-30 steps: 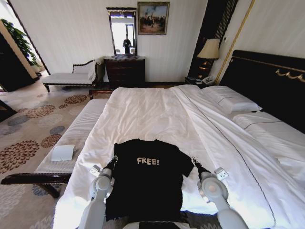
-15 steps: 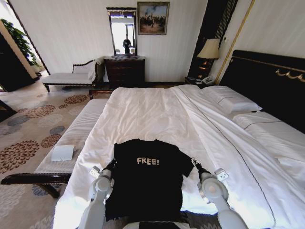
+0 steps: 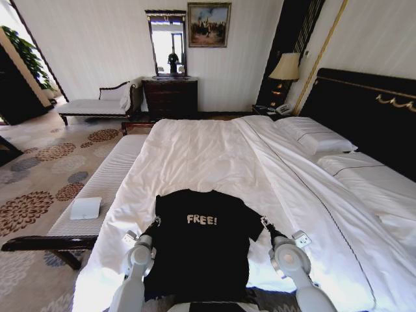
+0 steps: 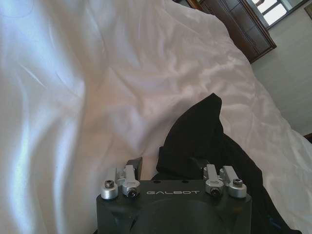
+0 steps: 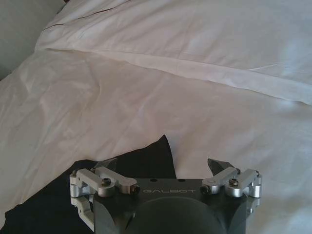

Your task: Fold the clothes on the bed.

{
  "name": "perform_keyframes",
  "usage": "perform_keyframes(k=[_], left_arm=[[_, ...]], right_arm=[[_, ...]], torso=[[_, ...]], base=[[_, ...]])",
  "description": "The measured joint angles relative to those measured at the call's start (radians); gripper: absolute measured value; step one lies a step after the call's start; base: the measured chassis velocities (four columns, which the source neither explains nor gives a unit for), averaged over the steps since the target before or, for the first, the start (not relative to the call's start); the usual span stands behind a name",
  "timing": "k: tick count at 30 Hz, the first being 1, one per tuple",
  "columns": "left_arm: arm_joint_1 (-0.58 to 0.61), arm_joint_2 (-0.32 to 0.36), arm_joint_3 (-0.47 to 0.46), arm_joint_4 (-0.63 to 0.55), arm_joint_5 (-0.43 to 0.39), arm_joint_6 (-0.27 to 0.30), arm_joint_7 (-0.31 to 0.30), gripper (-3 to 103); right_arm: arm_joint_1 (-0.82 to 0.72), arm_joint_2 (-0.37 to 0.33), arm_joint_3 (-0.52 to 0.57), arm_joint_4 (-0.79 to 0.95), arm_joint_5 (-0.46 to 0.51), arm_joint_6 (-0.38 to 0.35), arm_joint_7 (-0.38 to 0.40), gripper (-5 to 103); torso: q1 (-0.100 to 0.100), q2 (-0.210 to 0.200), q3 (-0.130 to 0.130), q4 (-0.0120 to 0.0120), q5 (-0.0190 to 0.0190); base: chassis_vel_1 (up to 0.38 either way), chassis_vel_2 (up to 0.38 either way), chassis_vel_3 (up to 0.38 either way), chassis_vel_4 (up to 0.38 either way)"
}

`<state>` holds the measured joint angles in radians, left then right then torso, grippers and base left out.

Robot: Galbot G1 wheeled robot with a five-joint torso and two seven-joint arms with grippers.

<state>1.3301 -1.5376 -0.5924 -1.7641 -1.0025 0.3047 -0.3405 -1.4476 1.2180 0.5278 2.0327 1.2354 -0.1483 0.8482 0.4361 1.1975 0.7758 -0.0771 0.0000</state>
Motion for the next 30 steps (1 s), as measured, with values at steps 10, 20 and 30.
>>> perform_keyframes(k=[10, 20, 30], left_arm=[[-0.015, -0.002, 0.001, 0.016, 0.001, -0.007, 0.007, 36], [-0.013, 0.005, -0.006, 0.001, 0.002, -0.009, 0.008, 2], [-0.037, 0.06, -0.04, -0.046, 0.008, -0.008, 0.009, 0]], right_arm=[[0.004, 0.003, -0.005, -0.007, -0.008, 0.0, 0.001, 100], [0.001, 0.011, -0.011, -0.01, -0.018, 0.001, 0.001, 100], [-0.005, 0.011, -0.009, -0.008, -0.023, 0.001, 0.001, 100]], torso=[[0.0, 0.0, 0.0, 0.0, 0.0], [0.0, 0.0, 0.0, 0.0, -0.0001], [0.0, 0.0, 0.0, -0.0002, -0.0003]], base=[[0.0, 0.0, 0.0, 0.0], [0.0, 0.0, 0.0, 0.0], [0.0, 0.0, 0.0, 0.0]])
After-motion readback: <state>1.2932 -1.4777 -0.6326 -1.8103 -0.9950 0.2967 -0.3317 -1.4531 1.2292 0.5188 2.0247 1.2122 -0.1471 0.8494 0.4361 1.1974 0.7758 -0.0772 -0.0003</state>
